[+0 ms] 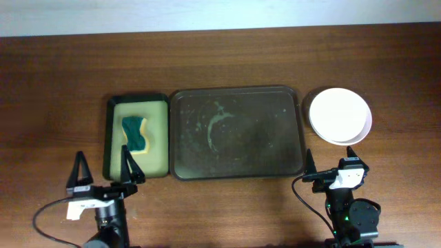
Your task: Clean dirty plates on tray and stack at the side
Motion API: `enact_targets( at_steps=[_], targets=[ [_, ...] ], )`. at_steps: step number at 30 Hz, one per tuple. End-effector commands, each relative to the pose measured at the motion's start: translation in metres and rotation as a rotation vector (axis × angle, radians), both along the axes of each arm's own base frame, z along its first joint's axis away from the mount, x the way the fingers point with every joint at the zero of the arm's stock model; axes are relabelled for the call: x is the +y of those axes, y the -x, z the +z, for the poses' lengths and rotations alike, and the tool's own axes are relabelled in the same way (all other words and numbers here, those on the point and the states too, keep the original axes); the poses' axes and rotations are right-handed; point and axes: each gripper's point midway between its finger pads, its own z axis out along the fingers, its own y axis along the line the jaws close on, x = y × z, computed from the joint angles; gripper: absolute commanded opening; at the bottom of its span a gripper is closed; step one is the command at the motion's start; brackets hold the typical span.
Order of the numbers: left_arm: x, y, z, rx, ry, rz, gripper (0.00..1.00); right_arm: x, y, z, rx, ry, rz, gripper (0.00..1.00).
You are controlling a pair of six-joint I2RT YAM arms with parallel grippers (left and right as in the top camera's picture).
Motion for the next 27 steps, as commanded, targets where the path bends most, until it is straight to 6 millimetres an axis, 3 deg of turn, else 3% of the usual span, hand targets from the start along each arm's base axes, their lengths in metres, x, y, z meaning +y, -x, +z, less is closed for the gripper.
enact_targets(
  at_steps=[1, 3, 5, 27],
  targets=[
    [0.002, -0.017, -0.060, 0.213, -0.012, 0.015, 0.99, 0.001, 0.000, -0.003, 0.006, -0.008, 0.000, 0.98],
    [0.002, -0.020, -0.123, 0.484, -0.106, 0.025, 0.99, 0.001, 0.000, -0.003, 0.006, -0.008, 0.000, 0.98],
    [-0.010, -0.021, -0.123, 0.488, -0.279, -0.013, 0.99, 0.001, 0.000, -0.003, 0.006, -0.008, 0.000, 0.98],
    [-0.010, -0.021, -0.123, 0.487, -0.278, -0.017, 0.99, 0.001, 0.000, -0.003, 0.006, -0.008, 0.000, 0.98]
  ],
)
